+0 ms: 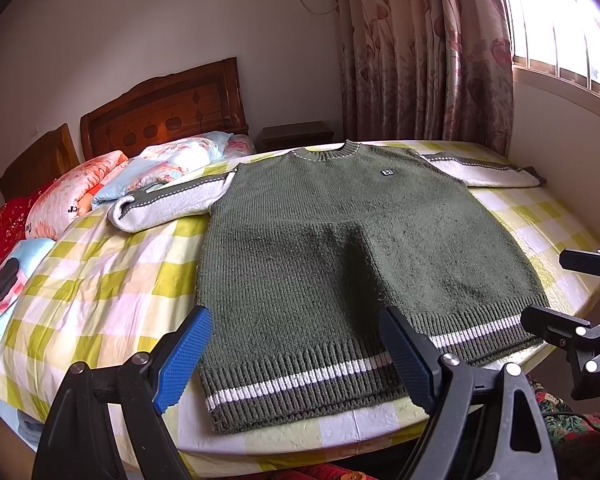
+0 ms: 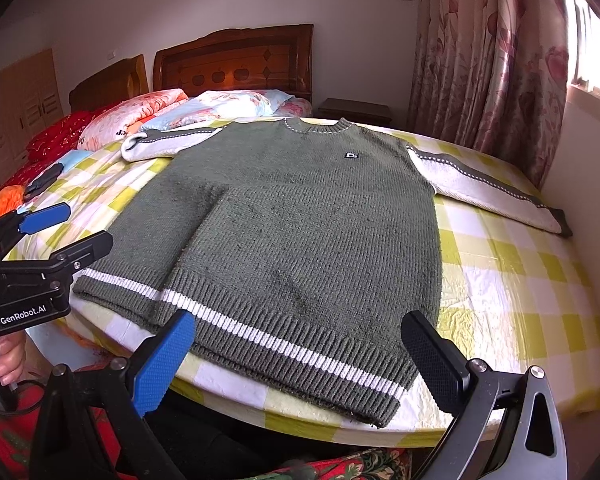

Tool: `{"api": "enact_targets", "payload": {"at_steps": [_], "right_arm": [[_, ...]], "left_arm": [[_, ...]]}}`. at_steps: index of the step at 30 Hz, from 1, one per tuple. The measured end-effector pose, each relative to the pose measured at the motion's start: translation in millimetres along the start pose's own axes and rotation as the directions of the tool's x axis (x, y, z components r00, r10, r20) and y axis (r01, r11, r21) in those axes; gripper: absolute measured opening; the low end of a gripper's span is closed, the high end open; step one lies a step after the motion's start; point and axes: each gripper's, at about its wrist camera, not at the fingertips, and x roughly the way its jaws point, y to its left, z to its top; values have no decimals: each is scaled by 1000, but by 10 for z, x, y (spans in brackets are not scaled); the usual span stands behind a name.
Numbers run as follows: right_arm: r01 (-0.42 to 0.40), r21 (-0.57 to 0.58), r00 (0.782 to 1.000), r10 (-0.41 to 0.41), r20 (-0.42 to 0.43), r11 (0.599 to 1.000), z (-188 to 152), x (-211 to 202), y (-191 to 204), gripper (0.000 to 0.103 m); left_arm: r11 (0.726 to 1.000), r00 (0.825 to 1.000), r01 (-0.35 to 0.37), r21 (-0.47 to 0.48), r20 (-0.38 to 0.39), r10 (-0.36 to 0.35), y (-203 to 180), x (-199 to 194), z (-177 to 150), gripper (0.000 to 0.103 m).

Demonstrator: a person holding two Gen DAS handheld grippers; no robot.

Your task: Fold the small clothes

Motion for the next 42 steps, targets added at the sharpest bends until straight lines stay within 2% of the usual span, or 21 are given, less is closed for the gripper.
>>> {"api": "enact_targets", "payload": {"at_steps": [42], "right_arm": [[-8,30,999,9,-34,1000,-70,81,-57,103]], "left_arm": [[1000,1000,5,3,-29,-5,10,60,-49,87]]}}
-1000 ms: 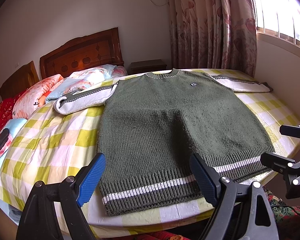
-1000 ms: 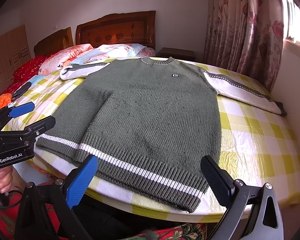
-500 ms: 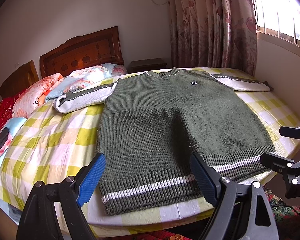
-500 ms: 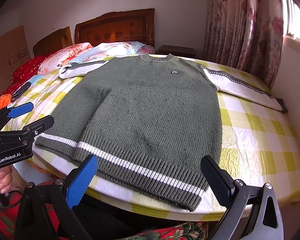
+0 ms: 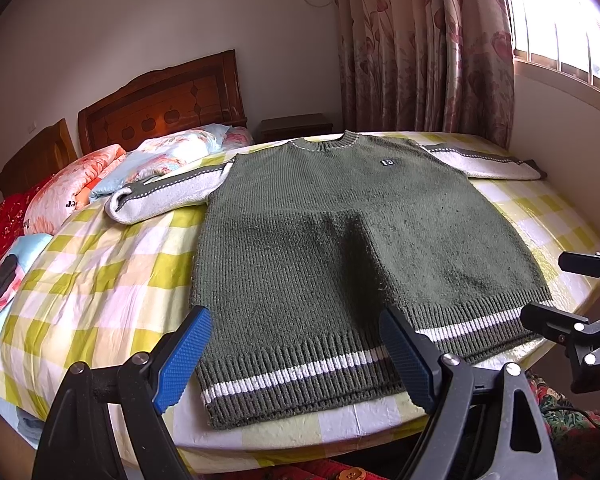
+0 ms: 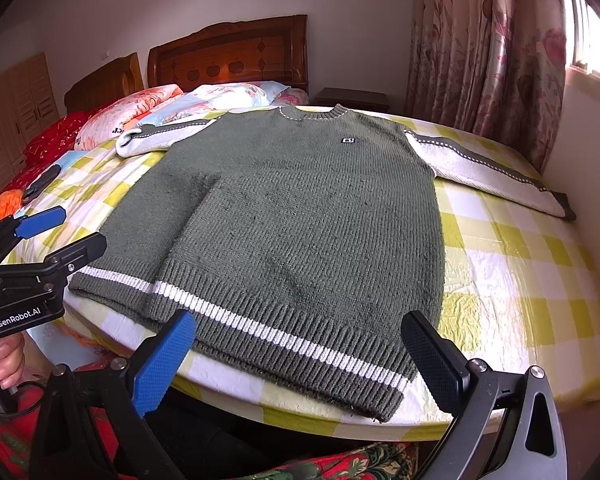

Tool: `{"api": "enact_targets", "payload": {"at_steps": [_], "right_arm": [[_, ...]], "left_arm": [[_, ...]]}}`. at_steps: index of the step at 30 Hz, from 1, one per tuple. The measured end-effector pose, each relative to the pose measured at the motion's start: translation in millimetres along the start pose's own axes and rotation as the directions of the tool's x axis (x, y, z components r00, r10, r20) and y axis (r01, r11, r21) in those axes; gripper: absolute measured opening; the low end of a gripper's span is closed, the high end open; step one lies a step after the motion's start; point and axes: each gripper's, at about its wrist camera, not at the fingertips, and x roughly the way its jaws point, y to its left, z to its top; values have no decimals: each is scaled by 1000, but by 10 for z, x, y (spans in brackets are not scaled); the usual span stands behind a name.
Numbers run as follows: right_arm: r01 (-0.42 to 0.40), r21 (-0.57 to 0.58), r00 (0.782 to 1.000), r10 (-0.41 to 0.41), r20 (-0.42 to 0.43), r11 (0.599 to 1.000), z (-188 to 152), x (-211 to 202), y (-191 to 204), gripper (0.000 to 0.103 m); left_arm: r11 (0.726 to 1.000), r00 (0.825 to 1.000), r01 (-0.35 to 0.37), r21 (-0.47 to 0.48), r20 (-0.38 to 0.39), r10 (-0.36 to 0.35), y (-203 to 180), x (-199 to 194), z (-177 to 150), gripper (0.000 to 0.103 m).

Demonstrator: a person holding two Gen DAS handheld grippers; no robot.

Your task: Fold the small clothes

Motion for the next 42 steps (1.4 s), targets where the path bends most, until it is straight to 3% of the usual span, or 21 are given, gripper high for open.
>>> {"api": "enact_targets", "payload": {"at_steps": [12,16,20,24,27,34,36,38,42], "right_arm": [[-4,32,1000,4,-29,999,-45,142,-105,103],[16,61,999,-14,-35,998,70,223,-309,103],[73,177,996,-63,-58,982,299,409,-811,103],[114,348,991,-82,-104,931,487,721,-1505,103],[149,481,983,-78,-164,864,579,993,-2059,103],[166,629,986,-135,-97,760,1022,1366,-3046,103],[156,655,986,-151,-65,739,1154,1477,-3276,103],[168,672,983,-176,-56,721,1284,1594,-3459,103],[194,722,968,-248,-32,664,1408,1678,-3720,103]], "left_arm": [[1000,998,16,12,-53,-16,-22,171,33,87],[997,999,25,70,-49,-22,-52,363,265,87],[996,994,72,50,-87,-67,-21,815,694,87],[997,994,45,69,-105,-37,-71,1359,1097,87],[997,991,30,70,-135,-20,-100,1749,1295,87],[998,969,41,46,-245,-28,-144,2518,1516,89],[997,970,75,-5,-231,-74,-64,2608,1552,89],[993,970,108,-49,-213,-116,35,2685,1545,97],[992,969,119,-35,-211,-124,33,2706,1529,103]]}}
